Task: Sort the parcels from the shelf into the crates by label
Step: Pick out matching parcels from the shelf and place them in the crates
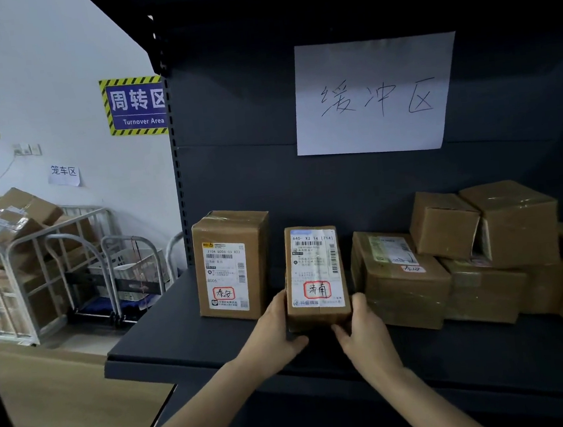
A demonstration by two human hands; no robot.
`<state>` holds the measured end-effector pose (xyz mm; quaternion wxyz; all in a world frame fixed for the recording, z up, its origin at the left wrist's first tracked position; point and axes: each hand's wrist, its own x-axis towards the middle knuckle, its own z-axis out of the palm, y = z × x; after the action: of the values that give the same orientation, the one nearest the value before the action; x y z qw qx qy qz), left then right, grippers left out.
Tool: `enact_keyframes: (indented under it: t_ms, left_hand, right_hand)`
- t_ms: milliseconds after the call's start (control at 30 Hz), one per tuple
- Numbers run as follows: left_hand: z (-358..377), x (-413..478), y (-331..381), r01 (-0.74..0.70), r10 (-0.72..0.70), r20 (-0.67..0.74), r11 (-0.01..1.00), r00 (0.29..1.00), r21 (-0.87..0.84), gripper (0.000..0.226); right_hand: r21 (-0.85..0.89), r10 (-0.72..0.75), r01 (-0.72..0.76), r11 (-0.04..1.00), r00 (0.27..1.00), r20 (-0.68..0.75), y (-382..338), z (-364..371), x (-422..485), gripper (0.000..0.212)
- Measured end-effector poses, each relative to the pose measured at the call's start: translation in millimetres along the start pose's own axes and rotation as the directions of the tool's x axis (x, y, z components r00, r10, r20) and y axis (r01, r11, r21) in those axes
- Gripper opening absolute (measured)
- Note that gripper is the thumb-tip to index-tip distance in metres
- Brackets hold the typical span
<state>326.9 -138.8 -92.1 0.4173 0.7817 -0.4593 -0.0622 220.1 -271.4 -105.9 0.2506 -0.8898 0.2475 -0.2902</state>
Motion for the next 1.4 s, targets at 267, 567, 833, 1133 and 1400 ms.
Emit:
enact_keyframes:
  t_ms: [267, 567, 833, 1133, 1400]
  left_hand:
    - [2, -11, -9, -0.067, 0.067, 0.01, 0.995, 0.998, 0.074, 0.081]
    - [-3, -16, -17, -0.065, 0.054, 0.126, 0.994, 0.991, 0.087, 0.07]
    - [4, 6, -21, -0.005, -0.02, 0.127, 0.982, 0.992, 0.19, 0.03]
    - [11, 22, -26, 0.086, -0.113, 0.114, 0.972, 0.987, 0.22, 0.056]
    - [-3, 20, 4, 0.001, 0.022, -0.151, 0.989, 0.988, 0.145, 0.098]
  right_hand:
    - [-0.011, -0.063, 0.064, 0.998, 0.996, 0.064, 7, -3, -11, 0.029]
    - [-0.049, -0.1, 0.118, 0.992, 0.957, 0.273, 12, -18, -19, 0.047]
    - [-0.102, -0.047, 0.073, 0.992, 0.971, 0.236, 17, -11, -7, 0.031]
    - [-0.12, 0.054, -0.028, 0.992, 0.974, 0.218, 12, -15, 7, 0.037]
    - [-0.109, -0.007, 0.002, 0.994, 0.999, -0.044, 16, -82, 21, 0.047]
